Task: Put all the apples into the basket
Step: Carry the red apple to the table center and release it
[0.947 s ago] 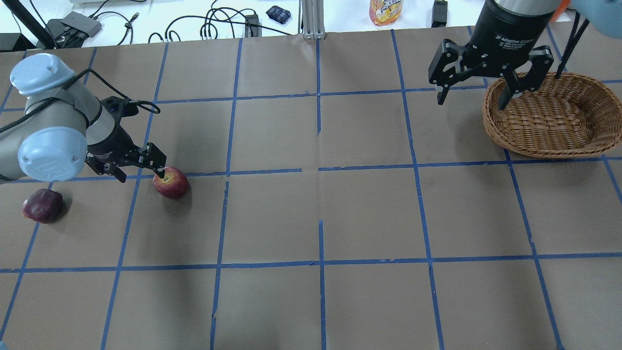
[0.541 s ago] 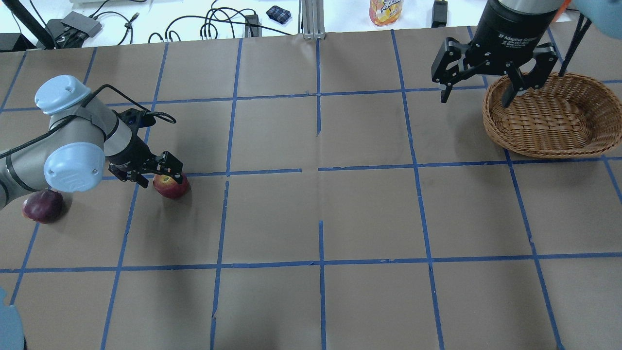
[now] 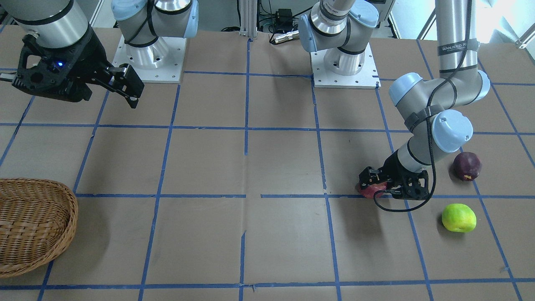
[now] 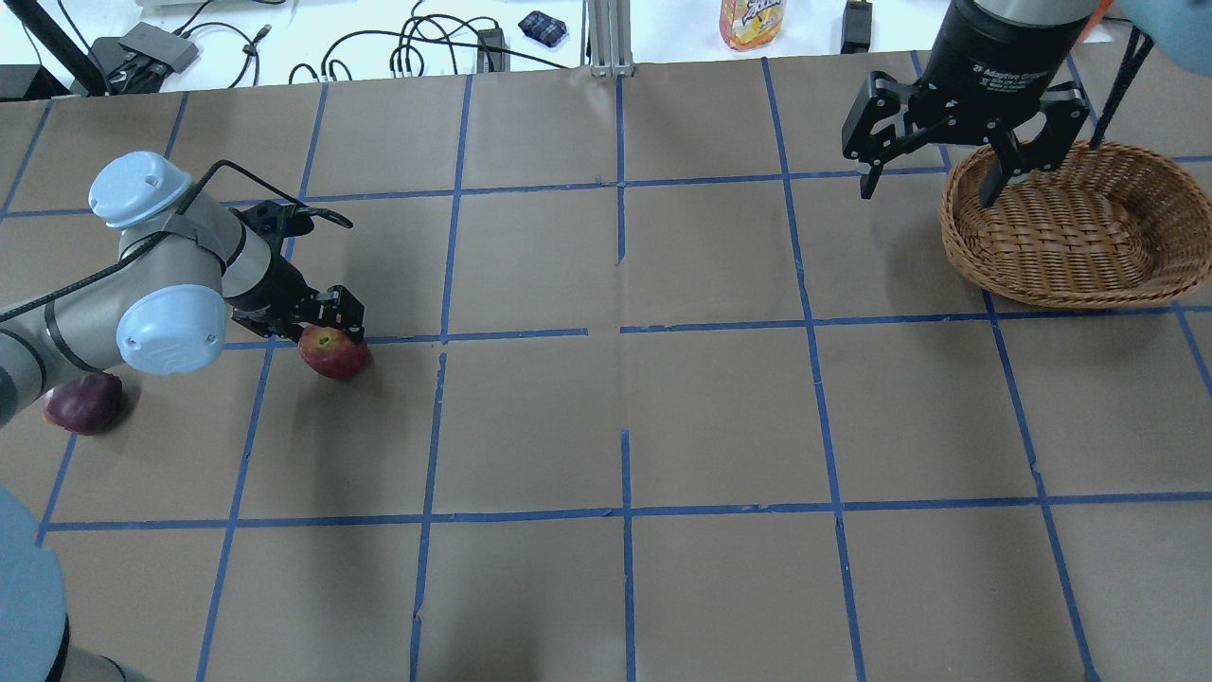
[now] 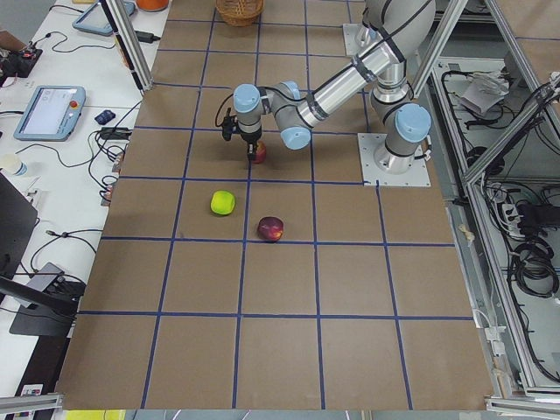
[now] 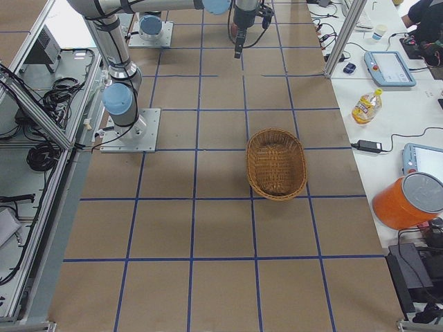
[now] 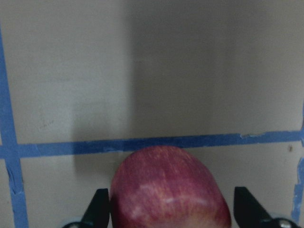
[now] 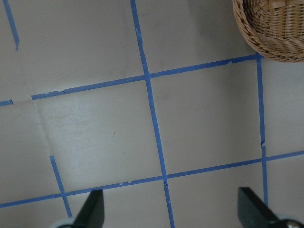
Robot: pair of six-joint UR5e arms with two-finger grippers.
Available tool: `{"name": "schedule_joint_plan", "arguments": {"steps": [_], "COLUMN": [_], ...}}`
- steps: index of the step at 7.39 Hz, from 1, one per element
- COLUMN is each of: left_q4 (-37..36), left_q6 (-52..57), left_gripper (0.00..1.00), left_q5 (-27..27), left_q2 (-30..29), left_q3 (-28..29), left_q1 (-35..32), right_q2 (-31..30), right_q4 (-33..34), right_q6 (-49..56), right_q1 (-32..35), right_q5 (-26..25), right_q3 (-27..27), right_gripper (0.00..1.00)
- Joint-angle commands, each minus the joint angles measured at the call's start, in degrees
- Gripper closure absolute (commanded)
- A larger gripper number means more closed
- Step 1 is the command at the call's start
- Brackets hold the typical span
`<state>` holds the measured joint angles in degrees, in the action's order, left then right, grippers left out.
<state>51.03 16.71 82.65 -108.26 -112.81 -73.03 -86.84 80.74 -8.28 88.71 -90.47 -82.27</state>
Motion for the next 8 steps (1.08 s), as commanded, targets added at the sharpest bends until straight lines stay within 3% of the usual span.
{"name": "schedule_joint_plan", "arguments": {"steps": [1, 5, 7, 8], "left_q4": [-0.1, -5.8, -5.9, -5.9], "left_q6": [-8.2, -37.8, -41.6, -43.3], "left_gripper": [1.0, 1.0, 1.0, 0.52], "left_q5": [-0.4, -2.9, -2.8, -2.5], "left_q2": [1.6, -7.4, -9.3, -9.7], "left_q3": [1.4, 11.7, 12.5, 12.1], "left_q1": [-6.7, -28.3, -31.7, -33.3], "right_q2": [0.2, 0.2, 0.5, 0.5], "right_q4": [-0.1, -0.1, -0.6, -0.1], "right_q6": [0.0, 0.0, 0.2, 0.6], "right_q1": [0.1, 0.1, -0.1, -0.1], "right_q5": [-0.1, 0.0, 0.1, 0.2], "right_q3": [0.0, 0.0, -0.3, -1.2], "right_gripper": [0.0, 0.0, 0.0, 0.0]}}
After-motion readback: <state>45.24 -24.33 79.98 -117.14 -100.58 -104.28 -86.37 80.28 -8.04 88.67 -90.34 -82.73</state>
